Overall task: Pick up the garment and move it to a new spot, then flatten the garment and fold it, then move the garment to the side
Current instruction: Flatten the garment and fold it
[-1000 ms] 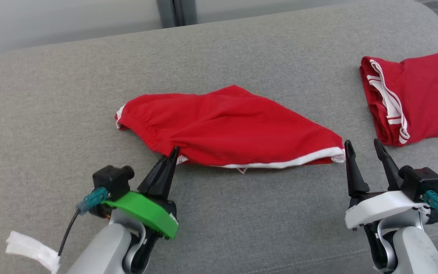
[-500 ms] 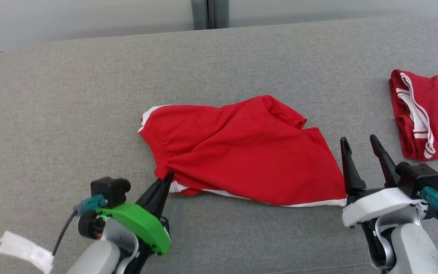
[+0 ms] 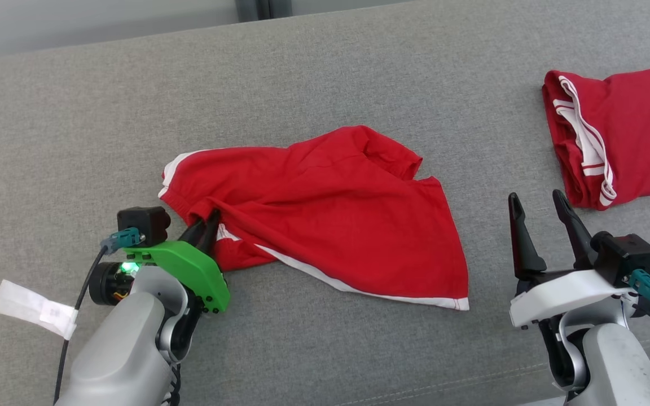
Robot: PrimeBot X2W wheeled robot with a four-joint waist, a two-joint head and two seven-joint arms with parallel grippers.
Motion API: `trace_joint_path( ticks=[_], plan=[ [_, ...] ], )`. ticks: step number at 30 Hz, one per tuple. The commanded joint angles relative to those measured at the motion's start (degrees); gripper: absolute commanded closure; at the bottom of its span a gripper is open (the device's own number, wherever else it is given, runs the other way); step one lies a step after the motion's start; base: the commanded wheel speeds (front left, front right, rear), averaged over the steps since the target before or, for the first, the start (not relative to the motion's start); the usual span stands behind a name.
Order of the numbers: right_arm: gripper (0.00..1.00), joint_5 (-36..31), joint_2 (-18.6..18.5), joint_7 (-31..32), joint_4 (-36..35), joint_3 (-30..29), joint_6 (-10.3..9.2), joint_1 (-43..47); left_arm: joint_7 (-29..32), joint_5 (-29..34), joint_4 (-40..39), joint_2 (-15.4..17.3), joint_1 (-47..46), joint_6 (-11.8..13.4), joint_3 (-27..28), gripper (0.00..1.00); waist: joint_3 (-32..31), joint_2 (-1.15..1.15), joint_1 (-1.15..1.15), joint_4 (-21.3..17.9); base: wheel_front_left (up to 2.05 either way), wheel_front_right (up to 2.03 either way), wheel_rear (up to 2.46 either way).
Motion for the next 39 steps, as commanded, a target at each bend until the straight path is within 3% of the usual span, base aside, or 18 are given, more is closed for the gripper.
trace_joint_path(
  ticks=[1, 10, 19, 22, 28, 34, 39],
  plan=[
    [0.00, -0.2, -0.1, -0.4, -0.1, -0.5, -0.06, -0.2, -1.1, 0.5, 1.0, -0.3, -0.9, -0.6, 0.0, 0.00, 0.2, 0.00, 0.00, 0.1, 0.00, 0.00, 0.00],
    [0.00, -0.7, -0.4, 0.3, -0.6, -1.7, -0.06, 0.7, -9.0, -0.2, -0.3, -0.6, 2.7, -2.4, 1.4, 0.00, -1.8, 0.00, 0.00, 4.1, 0.00, 0.00, 0.00],
    [0.00, -1.0, -0.6, 0.8, -1.2, -2.5, -0.06, 2.1, -10.8, 3.6, -12.4, 1.1, 10.3, 0.2, 8.0, 0.00, -4.4, 0.00, 0.00, 7.2, 0.00, 0.00, 0.00],
    [0.00, -0.9, -0.6, 1.0, -1.2, -2.6, -0.06, 2.8, -10.8, 7.2, -17.9, 0.0, 14.1, 0.3, 12.0, 0.00, -5.2, 0.00, 0.00, 7.9, 0.00, 0.00, 0.00],
    [0.00, -0.6, -0.4, 1.3, -0.7, -2.5, -0.06, 3.8, -10.8, 16.2, -26.7, -4.1, 20.5, -2.0, 20.9, 0.00, -6.9, 0.00, 0.00, 8.5, 0.00, 0.00, 0.00],
    [0.00, -0.3, -0.3, 1.4, 0.1, -2.0, -0.06, 4.7, -10.8, 22.3, -28.5, -8.3, 25.8, -4.1, 28.3, 0.00, -8.6, 0.00, 0.00, 8.2, 0.00, 0.00, 0.00],
    [0.00, -0.3, -0.7, 1.6, 0.9, -1.7, -0.06, 5.2, -10.8, 24.5, -28.3, -9.7, 27.6, -5.0, 31.4, 0.00, -9.6, 0.00, 0.00, 8.0, 0.00, 0.00, 0.00]
  ],
)
